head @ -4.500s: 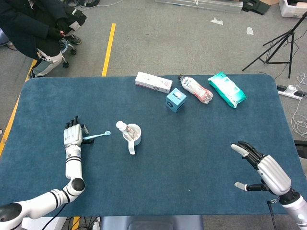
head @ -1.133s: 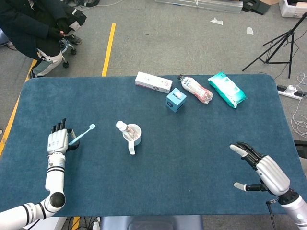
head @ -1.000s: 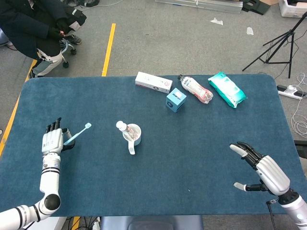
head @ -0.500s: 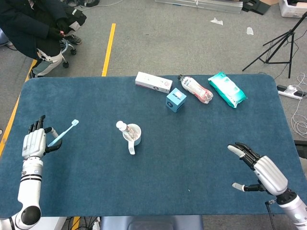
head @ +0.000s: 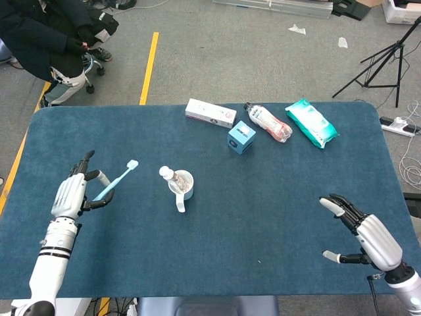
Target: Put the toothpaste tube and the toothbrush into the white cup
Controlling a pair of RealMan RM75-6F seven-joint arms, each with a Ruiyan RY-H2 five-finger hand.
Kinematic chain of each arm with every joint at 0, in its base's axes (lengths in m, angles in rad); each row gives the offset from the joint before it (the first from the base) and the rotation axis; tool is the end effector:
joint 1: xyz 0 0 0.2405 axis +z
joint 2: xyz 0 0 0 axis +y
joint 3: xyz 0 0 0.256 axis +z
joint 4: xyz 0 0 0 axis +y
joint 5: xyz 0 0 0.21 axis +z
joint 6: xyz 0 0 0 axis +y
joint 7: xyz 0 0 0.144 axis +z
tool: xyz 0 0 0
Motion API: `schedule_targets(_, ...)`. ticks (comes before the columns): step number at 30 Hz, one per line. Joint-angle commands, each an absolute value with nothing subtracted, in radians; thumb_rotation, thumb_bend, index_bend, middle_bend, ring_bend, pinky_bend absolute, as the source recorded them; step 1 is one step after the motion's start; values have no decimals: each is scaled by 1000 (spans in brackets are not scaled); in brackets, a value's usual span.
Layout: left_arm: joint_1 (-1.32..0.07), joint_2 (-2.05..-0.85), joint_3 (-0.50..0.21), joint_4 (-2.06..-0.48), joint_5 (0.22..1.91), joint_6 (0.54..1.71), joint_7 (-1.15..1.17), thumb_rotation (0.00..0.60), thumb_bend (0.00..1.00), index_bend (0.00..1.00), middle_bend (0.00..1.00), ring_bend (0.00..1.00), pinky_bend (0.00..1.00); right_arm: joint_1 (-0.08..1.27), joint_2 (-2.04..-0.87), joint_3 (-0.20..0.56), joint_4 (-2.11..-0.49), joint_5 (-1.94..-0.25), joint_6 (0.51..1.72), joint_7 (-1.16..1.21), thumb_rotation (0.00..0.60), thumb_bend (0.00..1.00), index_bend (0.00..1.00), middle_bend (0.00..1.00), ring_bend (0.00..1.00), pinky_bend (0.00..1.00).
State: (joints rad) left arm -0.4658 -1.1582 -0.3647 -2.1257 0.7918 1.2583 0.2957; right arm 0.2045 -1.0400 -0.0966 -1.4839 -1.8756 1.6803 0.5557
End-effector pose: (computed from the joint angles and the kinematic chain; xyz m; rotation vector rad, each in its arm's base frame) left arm -0.1600 0.2889 0.1257 -1.2458 -1.3636 -1.1051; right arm -0.2744 -0.1763 0.1763 1.6961 -1.0302 1.4320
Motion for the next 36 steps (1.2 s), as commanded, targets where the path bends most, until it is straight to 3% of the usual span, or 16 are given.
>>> schedule_targets(1,-492,-1178,-378,-2153,788,1252,277,600,400,577,0,0,0,183,-1045,-88,-1476,-1874,1719,547,600,12,48,160,85,403)
schedule_targets(9,-555,-1247,-396,-2175,762,1228,233,600,399,577,0,0,0,149,-1045,-68,-1470,-1845,1775,549,600,12,48,160,85,404)
schedule_targets(22,-618,-1369,-427,-2093,797,1168,59,600,399,574,0,0,0,154,-1033,-65,-1453,-1848,1768,606,600,12,48,160,85,403)
schedule_targets(36,-661,-1545,-425,-1829,931,1121,-156,600,400,569,0,0,0,148,-1028,-59,-1443,-1847,1781,636,600,12,48,160,85,403)
